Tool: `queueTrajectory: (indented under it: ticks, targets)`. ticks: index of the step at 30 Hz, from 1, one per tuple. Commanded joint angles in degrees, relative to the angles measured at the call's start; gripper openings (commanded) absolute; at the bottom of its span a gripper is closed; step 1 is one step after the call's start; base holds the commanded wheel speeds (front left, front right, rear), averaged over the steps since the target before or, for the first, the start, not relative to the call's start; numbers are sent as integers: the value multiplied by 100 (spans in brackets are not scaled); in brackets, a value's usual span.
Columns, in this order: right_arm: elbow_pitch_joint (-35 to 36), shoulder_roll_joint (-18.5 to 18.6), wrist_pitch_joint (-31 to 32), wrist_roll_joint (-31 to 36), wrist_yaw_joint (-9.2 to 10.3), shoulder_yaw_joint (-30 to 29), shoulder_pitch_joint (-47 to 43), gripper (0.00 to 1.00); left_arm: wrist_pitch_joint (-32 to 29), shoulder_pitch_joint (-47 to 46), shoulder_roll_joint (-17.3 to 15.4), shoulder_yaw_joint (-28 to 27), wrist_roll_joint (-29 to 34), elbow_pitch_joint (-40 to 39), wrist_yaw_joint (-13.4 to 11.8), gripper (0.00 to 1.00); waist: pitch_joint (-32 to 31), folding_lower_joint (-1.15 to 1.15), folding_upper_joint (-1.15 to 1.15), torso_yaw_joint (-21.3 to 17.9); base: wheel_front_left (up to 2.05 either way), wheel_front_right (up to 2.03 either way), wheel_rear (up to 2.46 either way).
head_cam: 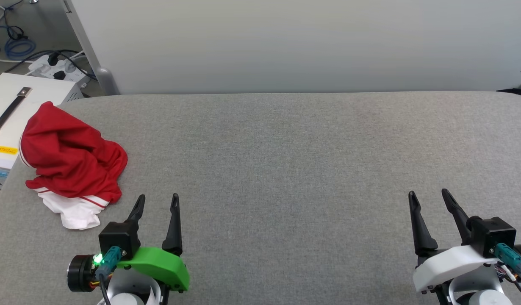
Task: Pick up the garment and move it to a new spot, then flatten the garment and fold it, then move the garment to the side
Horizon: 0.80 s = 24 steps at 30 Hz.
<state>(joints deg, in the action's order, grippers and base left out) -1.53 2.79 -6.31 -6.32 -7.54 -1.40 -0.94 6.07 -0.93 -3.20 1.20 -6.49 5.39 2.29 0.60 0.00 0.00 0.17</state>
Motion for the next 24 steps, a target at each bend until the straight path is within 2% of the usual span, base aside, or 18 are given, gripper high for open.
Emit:
queueTrajectory:
  ticks: [1,24]
  targets:
    - [-27,6,-57,-61,2,-7,111,100,70,-5,15,-1,-66,50,33,100,1,0,0,-1,0,0,0]
    - [-343,7,-327,-68,3,15,178,100,343,-19,21,51,-336,333,138,100,29,0,0,15,0,0,0]
